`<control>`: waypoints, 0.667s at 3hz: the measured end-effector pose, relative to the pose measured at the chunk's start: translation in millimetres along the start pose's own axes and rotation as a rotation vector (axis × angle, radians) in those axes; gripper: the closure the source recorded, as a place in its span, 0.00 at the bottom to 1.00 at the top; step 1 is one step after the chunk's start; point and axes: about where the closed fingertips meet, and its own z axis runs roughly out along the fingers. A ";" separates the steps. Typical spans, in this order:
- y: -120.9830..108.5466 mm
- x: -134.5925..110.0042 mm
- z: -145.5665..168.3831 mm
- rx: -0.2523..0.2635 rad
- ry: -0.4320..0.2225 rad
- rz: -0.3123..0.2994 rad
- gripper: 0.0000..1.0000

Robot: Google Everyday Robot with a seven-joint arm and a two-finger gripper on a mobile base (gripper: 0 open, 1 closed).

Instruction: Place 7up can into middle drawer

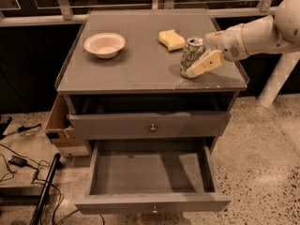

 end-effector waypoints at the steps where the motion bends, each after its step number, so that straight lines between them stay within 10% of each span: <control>1: -4.2 -2.7 15.7 0.026 -0.039 -0.031 0.00; 2: -6.0 -3.2 26.4 0.031 -0.052 -0.040 0.00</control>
Offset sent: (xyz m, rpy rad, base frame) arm 0.0250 0.0182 -0.0138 0.0235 -0.0932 -0.0070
